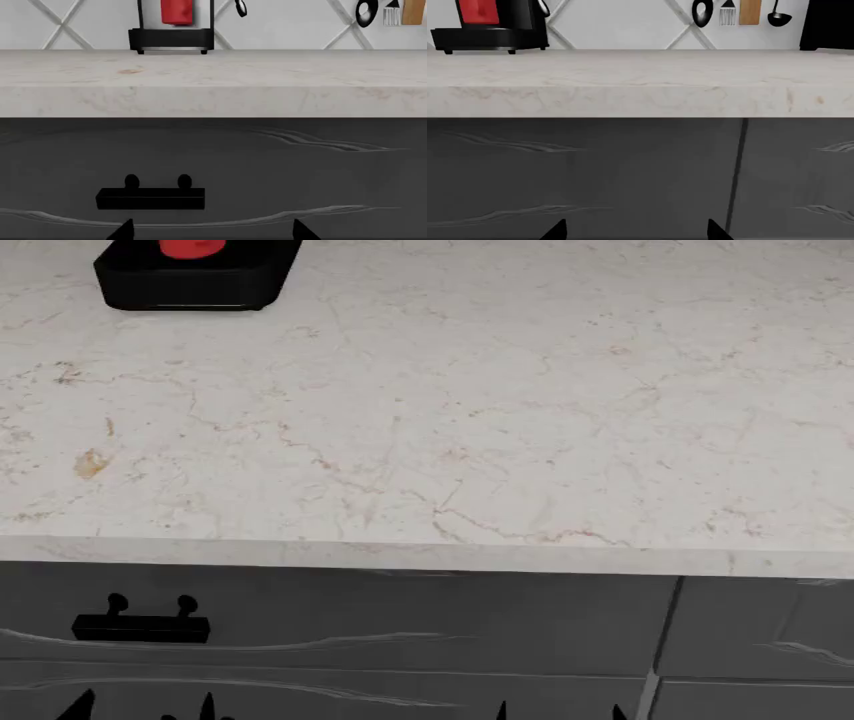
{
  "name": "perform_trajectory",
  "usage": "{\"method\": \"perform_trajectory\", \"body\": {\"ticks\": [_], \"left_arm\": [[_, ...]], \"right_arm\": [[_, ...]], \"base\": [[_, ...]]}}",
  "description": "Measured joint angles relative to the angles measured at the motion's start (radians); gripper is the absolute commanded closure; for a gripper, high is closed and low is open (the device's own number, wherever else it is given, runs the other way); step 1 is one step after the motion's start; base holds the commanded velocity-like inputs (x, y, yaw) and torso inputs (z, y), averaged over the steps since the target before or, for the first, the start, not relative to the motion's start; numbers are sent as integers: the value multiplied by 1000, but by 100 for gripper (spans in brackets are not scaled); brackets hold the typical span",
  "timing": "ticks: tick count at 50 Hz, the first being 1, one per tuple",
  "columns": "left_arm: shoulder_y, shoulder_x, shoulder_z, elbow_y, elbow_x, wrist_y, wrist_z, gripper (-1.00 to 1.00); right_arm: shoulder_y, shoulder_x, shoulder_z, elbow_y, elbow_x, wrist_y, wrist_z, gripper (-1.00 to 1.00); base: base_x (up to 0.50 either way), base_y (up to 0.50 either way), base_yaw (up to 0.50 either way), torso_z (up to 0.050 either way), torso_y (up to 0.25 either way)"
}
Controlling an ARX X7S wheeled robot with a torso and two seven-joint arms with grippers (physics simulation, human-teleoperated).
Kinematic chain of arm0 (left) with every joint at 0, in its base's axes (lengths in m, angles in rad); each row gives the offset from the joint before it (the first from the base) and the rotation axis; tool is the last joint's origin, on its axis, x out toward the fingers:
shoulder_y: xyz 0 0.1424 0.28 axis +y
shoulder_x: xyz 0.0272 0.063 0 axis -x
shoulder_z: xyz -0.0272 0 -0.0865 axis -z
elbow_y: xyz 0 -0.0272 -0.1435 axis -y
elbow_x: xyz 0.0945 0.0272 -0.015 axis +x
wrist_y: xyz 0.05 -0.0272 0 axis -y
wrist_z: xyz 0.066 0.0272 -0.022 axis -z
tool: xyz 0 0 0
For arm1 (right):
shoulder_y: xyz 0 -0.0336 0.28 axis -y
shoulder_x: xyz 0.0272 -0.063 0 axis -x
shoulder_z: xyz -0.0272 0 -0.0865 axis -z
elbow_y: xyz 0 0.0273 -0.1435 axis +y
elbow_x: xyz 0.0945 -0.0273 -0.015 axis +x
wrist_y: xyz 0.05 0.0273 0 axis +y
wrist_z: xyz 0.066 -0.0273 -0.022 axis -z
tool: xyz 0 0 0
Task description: Pick the mug from under the coffee machine dispenser and place it on the counter.
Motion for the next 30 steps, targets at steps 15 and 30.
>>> {"method": "perform_trajectory", "body": {"ticks": [15,30], "left_arm": [[-4,-26,32,4,-28,-2,-35,-100],[-1,-54,62,5,-58,5,-70,-100]], "right_arm": [[0,28,-34,-12,17,14,36,-100],[-16,57,-64,-30,32,21,80,-100]], "base": [[0,0,0,0,0],[-479,110,0,0,0]]}}
